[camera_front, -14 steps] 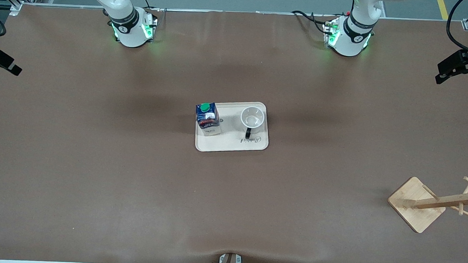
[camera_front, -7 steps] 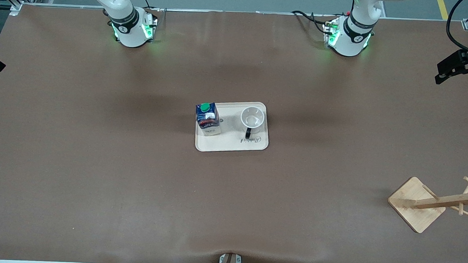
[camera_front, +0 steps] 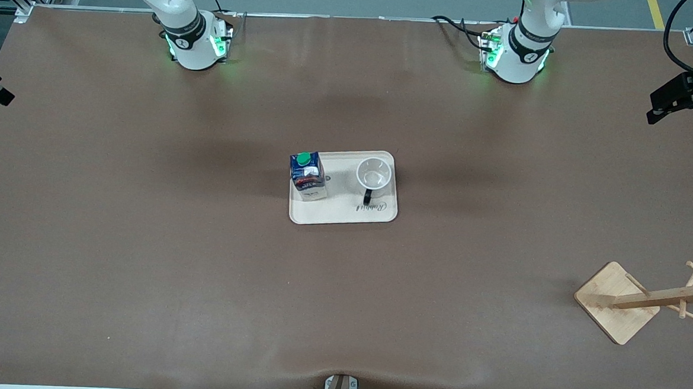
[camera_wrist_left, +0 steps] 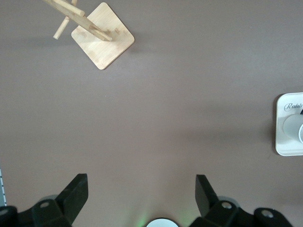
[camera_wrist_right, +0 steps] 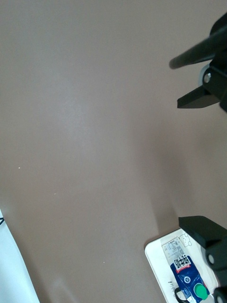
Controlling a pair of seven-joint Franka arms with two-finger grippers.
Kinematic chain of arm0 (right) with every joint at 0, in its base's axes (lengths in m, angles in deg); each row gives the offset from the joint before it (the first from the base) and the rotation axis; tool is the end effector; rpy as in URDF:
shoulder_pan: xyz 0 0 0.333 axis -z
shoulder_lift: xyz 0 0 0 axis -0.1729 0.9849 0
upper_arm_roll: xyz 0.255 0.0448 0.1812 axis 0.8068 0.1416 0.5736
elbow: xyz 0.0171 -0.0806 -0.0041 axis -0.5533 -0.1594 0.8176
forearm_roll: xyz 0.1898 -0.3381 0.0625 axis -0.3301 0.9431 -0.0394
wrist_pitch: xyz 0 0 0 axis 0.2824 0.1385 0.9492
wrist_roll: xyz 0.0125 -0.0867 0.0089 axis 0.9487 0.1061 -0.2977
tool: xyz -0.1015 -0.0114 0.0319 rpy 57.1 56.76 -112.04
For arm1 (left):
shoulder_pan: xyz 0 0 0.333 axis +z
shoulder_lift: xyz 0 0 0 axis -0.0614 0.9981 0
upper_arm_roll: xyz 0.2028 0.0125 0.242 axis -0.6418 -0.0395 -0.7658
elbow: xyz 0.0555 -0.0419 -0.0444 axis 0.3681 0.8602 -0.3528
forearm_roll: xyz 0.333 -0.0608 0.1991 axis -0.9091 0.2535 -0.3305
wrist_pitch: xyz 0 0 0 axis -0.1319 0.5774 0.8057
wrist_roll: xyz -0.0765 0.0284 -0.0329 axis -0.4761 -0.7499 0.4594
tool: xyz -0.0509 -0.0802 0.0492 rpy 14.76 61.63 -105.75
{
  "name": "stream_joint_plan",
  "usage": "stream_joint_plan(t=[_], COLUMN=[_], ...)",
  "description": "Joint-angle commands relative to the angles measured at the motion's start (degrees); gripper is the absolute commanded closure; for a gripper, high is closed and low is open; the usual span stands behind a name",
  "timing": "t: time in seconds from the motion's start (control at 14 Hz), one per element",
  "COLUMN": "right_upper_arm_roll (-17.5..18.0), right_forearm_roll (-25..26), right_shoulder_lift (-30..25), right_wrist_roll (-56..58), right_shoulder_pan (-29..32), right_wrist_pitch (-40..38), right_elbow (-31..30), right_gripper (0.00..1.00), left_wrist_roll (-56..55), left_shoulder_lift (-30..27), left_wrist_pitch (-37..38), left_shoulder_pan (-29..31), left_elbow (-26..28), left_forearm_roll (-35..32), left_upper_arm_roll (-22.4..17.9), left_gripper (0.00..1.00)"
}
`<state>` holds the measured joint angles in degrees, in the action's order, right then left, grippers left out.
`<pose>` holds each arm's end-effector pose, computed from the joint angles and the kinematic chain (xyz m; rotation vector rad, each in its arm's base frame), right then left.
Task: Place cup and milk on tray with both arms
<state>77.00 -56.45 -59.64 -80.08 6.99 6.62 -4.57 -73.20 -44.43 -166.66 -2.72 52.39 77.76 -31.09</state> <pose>0.5156 -0.0571 0.6953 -3.0264 0.5044 -0.0999 0.5144 -0.0076 0.6806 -3.0899 0.0198 0.0087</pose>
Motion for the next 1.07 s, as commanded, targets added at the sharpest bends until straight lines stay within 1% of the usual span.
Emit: stream_joint_plan(t=[0.0, 0.79, 1.0], right_upper_arm_roll=[0.0, 0.0, -0.3], right_forearm_roll=[-0.4, -0.4, -0.4], right_shoulder_lift=[0.6, 0.6, 0.6], right_wrist_roll=[-0.4, -1.0, -0.7], right_shoulder_pan=[-0.1, -1.1, -0.3], right_wrist_pitch=[-0.6, -1.2, -1.2], right_elbow=[1.3, 1.3, 1.3], right_gripper=[0.0, 0.0, 0.0], left_wrist_roll=[0.3, 0.3, 0.3], left_shoulder_lift=[0.1, 0.4, 0.4], left_wrist_pitch=[0.6, 0.5, 0.5], left_shoulder_pan=[0.4, 0.4, 0.3], left_elbow=[-1.4, -1.8, -1.7], left_forearm_roll=[0.8, 0.6, 0.6], left_upper_arm_roll=[0.0, 0.0, 0.0], left_gripper=[0.0, 0.0, 0.0])
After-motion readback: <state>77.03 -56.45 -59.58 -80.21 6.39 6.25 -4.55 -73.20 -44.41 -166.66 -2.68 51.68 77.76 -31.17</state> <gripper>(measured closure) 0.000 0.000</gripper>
